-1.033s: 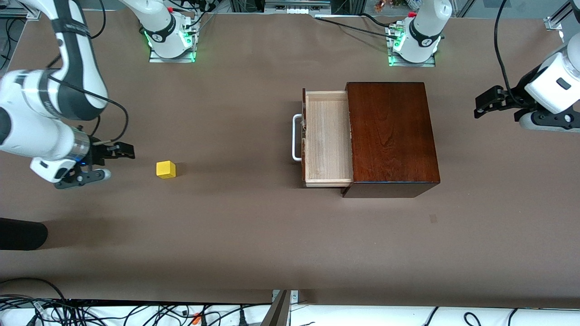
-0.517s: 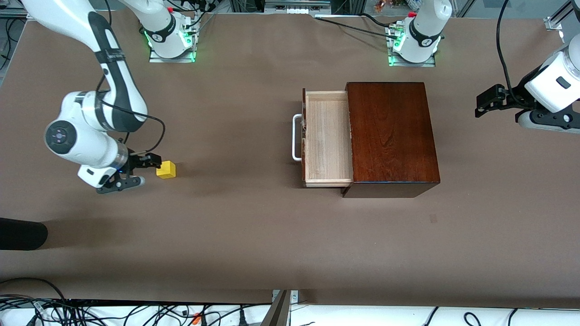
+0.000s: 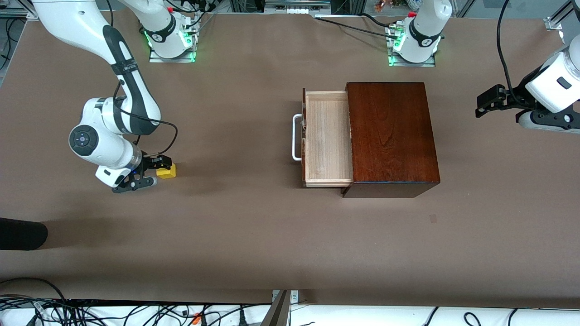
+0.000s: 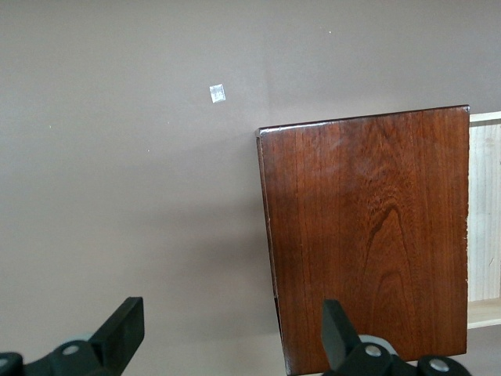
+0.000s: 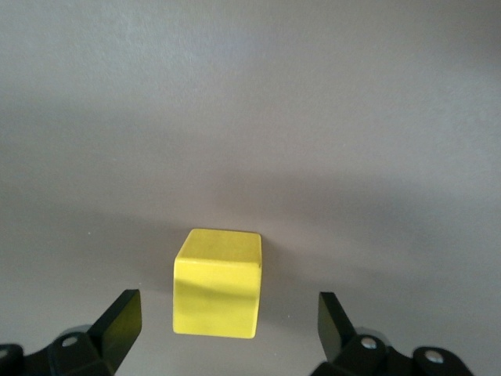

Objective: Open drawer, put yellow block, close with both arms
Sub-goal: 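Lower the right gripper over the yellow cube and close on it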

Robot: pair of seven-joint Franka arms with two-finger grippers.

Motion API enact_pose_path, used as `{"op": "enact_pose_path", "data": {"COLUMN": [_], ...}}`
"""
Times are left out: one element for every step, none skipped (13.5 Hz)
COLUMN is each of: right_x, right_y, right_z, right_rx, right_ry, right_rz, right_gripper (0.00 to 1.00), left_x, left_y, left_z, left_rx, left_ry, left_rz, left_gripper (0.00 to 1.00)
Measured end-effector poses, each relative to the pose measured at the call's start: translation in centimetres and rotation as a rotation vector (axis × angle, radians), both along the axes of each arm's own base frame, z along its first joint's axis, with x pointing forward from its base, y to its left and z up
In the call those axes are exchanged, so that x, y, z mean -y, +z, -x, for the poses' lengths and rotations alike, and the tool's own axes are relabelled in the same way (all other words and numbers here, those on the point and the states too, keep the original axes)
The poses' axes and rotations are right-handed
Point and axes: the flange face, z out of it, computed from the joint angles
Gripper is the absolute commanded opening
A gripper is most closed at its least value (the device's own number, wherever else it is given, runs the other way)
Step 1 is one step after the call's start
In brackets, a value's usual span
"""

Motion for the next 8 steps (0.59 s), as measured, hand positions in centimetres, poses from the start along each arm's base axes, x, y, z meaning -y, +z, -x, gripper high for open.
{"op": "enact_pose_path", "data": {"right_x": [0.0,0.0,0.0,0.0,0.0,0.0,0.0,0.0], "right_y": [-0.4,-0.8,-1.2,-1.5,-1.8,-2.0,-2.1,-2.3], "right_z": [0.1,0.1,0.2,0.2,0.3,0.3,0.3,0.4], "right_rx": [-0.003,-0.004,-0.007,-0.011,-0.015,-0.017,-0.020,-0.022], "right_ry": [0.000,0.000,0.001,0.001,0.001,0.001,0.001,0.001], "right_rz": [0.001,0.002,0.003,0.004,0.005,0.005,0.006,0.006], "right_gripper": [1.00,1.00,0.99,0.98,0.98,0.95,0.93,0.91], "left_x": [-0.1,-0.1,-0.1,-0.1,-0.1,-0.1,-0.1,-0.1], "left_y": [0.0,0.0,0.0,0.0,0.0,0.0,0.0,0.0], "left_z": [0.0,0.0,0.0,0.0,0.0,0.0,0.0,0.0], "left_rx": [0.000,0.000,0.000,0.001,0.001,0.001,0.001,0.001], "left_ry": [0.001,0.002,0.002,0.002,0.002,0.001,0.001,0.001], "left_rz": [0.000,0.000,0.000,0.000,0.000,0.000,0.000,0.000], "left_gripper": [1.00,1.00,1.00,1.00,1.00,1.00,1.00,1.00]}}
